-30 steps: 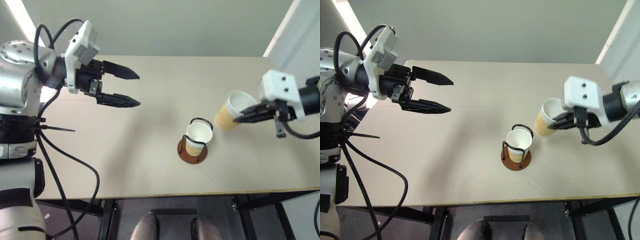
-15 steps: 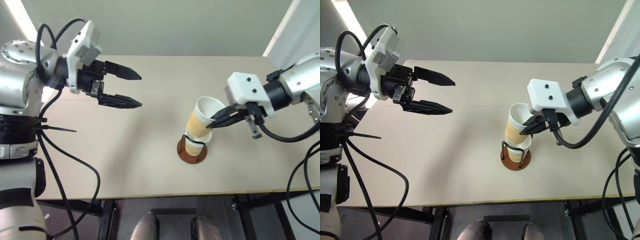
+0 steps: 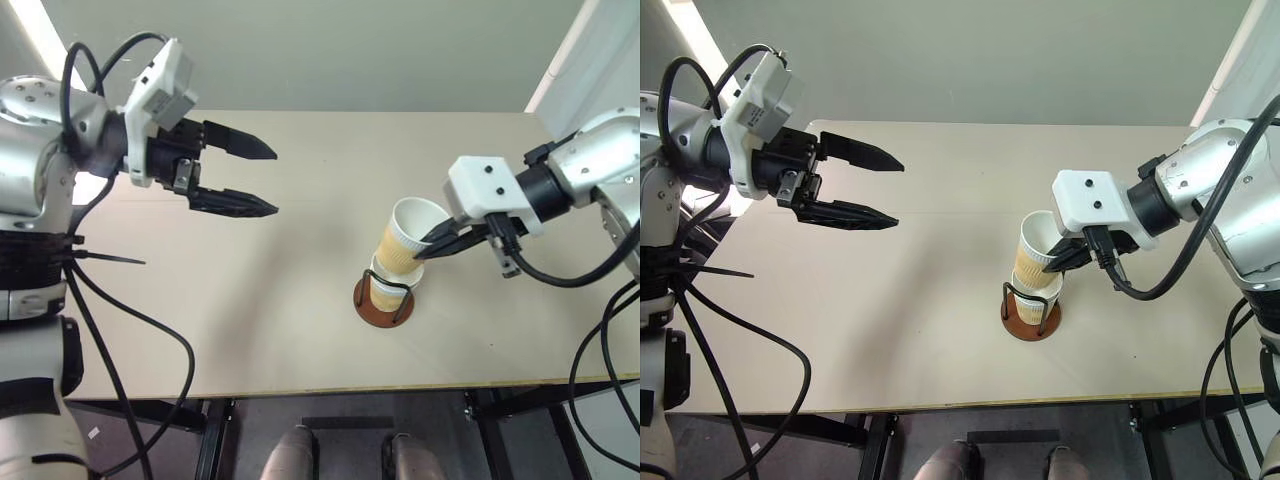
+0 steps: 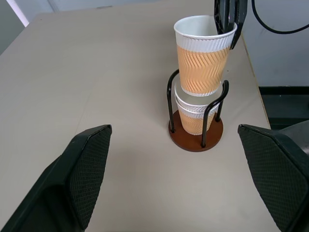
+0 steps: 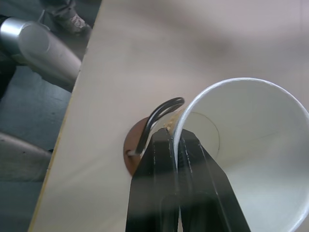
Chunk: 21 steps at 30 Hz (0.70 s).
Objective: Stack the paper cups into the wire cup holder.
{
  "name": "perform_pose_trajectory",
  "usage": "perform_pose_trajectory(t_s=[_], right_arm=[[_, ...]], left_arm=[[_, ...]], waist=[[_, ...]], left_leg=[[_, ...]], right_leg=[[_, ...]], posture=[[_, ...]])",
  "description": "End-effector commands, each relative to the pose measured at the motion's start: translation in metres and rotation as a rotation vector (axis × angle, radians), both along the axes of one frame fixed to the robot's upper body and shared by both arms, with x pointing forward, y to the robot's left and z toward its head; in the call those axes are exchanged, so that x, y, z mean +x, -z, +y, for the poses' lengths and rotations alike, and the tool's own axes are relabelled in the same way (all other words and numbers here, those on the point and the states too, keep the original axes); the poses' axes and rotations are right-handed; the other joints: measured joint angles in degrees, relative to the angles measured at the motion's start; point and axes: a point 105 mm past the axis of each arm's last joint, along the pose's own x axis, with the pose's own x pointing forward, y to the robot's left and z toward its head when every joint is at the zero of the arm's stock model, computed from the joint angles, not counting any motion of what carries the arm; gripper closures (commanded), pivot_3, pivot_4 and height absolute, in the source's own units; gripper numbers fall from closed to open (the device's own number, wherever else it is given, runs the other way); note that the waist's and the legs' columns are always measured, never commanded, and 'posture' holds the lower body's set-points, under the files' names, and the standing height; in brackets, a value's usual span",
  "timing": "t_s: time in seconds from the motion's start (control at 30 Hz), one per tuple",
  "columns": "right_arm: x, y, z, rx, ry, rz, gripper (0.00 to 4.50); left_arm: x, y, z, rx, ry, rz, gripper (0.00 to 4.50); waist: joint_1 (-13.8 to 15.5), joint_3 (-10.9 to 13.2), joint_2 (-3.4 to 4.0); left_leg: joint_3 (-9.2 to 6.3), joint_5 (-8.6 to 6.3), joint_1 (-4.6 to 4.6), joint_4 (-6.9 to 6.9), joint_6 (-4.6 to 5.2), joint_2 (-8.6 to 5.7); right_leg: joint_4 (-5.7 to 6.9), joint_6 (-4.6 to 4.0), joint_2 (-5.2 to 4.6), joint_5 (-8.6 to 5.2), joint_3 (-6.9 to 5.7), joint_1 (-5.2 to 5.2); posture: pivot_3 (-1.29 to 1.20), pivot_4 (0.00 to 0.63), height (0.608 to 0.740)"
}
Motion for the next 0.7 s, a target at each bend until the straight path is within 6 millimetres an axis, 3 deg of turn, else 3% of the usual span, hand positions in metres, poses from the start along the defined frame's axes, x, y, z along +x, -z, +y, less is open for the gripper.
perform_pose_trajectory(t_s=[0.03,0.2,0.47,0.6,0.7], right_arm=[[-0.005,0.000,0.001,-0.023,-0.025,-0.029,4.46],[-0.001,0.013,0.001,-0.062,-0.033,-0.050,4.46],[0.015,0.015,0.007,-0.099,-0.049,-0.119,4.46],[0.018,0.007,0.016,-0.038,-0.046,-0.128,3.55],[0.020,0.003,0.013,-0.023,-0.031,-0.133,2.50]], left_arm=[[-0.008,-0.009,0.000,0.016,0.015,-0.046,0.00],[-0.008,-0.008,-0.001,0.021,0.019,-0.044,0.00],[-0.007,-0.009,-0.001,0.026,0.020,-0.047,0.00],[-0.006,-0.008,-0.001,0.031,0.011,-0.052,0.00],[-0.006,-0.006,0.000,0.038,0.005,-0.050,0.00]], waist=[[0.0,0.0,0.00],[0.0,0.0,0.00],[-0.1,0.0,0.00],[-0.1,0.0,0.00],[-0.1,0.0,0.00]], left_leg=[[0.00,0.00,0.01,0.00,0.00,0.00],[0.00,0.00,0.02,0.00,-0.01,0.01],[0.00,-0.02,0.06,0.02,0.04,0.03],[0.00,-0.02,0.08,0.00,0.03,0.06],[-0.02,-0.01,0.07,-0.01,0.01,0.06]], right_leg=[[0.01,0.00,0.00,0.00,0.00,0.00],[0.06,-0.04,0.00,-0.02,0.00,0.00],[0.29,-0.09,-0.01,-0.04,0.00,-0.07],[0.42,-0.19,0.00,-0.10,-0.01,-0.13],[0.43,-0.21,0.00,-0.11,-0.04,-0.13]], posture=[[0.00,0.150,0.740],[0.00,0.150,0.740],[0.00,0.150,0.740],[0.00,0.150,0.740],[0.00,0.150,0.740]])
